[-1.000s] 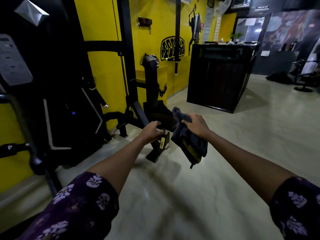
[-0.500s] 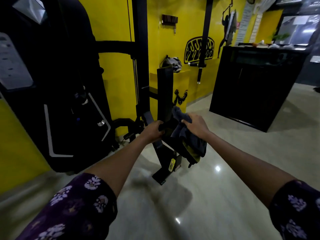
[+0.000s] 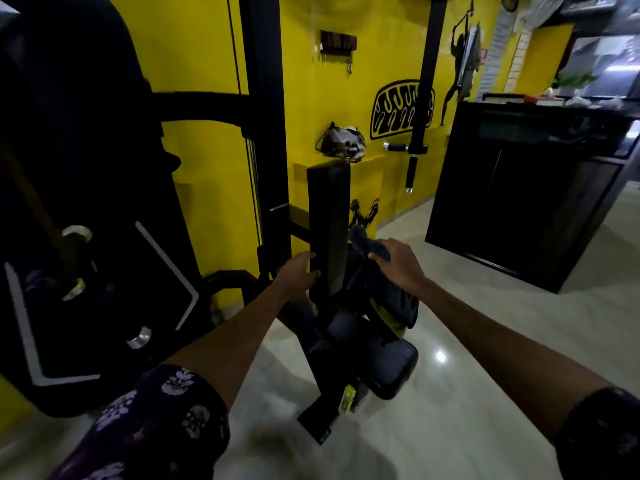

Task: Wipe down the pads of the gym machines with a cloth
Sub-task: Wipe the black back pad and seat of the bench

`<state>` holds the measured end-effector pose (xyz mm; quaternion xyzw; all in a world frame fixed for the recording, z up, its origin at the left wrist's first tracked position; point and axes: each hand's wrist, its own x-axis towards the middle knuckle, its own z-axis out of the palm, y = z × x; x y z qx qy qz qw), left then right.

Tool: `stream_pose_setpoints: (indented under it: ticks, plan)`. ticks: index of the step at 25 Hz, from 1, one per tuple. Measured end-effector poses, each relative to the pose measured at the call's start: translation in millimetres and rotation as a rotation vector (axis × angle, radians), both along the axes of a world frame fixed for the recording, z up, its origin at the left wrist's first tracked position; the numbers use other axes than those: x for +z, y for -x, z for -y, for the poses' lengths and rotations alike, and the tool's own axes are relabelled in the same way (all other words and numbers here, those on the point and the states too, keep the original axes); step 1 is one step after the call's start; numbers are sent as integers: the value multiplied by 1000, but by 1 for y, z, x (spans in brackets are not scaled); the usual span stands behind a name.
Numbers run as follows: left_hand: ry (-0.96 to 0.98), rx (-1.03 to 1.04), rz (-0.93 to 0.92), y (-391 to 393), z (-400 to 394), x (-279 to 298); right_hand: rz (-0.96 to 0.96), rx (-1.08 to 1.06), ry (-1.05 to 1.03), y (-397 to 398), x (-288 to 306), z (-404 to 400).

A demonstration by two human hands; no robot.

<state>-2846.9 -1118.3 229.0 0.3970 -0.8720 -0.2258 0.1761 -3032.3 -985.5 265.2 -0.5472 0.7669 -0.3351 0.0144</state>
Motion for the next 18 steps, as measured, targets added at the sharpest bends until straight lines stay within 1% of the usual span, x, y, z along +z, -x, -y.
stream_pose_setpoints:
  ticks: [4,8,11,15,16,18]
  plan:
    - [-15,-4,24,44,61,-14,19,16,-54,44,-15,64]
    - [57,9,-89,82,121,-2,17,81,-31,95,-13,134]
    - [193,47,-226,111,159,22,27,140,36,135,-5,189]
    - [378,144,-521,140,201,47,80,113,213,177,17,235]
    - [405,155,-561,145,207,49,91,98,266,183,22,243]
    - [401,152,-562,155,216,49,92,82,371,191,36,256]
